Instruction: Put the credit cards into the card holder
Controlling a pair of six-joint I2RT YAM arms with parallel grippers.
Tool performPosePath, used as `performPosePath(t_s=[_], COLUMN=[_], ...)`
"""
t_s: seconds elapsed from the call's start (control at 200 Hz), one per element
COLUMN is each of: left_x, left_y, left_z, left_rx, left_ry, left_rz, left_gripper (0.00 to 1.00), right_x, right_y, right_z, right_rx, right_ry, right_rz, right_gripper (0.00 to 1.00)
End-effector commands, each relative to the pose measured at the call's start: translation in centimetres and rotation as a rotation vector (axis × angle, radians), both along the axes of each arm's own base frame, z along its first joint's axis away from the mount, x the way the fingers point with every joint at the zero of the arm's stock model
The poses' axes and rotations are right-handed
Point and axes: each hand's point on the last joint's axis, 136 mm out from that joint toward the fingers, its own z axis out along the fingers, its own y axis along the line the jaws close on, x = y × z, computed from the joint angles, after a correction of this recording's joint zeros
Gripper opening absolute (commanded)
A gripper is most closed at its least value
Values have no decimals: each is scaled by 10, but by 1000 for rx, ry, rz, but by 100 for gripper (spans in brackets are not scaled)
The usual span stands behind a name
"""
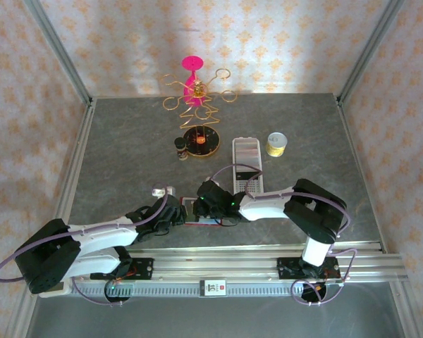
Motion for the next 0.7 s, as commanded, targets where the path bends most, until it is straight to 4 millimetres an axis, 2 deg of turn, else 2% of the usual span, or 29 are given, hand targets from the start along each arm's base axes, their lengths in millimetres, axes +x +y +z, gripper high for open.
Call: performPosePath(t_s=[0.0,0.165,0.32,0.425,0.571,0.691], left_x=[-23,-26,-26,-26,-26,-27], left_y=[12,14,14,14,13,14], left_z=[-26,-30,-31,-31,-31,-31], left_rx=[40,46,47,44,42,42], left_ry=[107,114,115,116,116,118], left_rz=[-21,-19,-20,-20,-22,-22], left_gripper=[20,20,20,19,20,19], right_x=[1,5,0,-3,-4,-4], right_y=[9,-11,-29,-34,-29,-23], right_z=[14,29,26,19,10,3], right_rx=[24,-1,-43,-48,-59,-73], right_ry=[-33,-78,-77,-63,-49,-42], right_rz=[0,-49,-73,-78,-66,-53], right_gripper=[23,27,27,21,5,0])
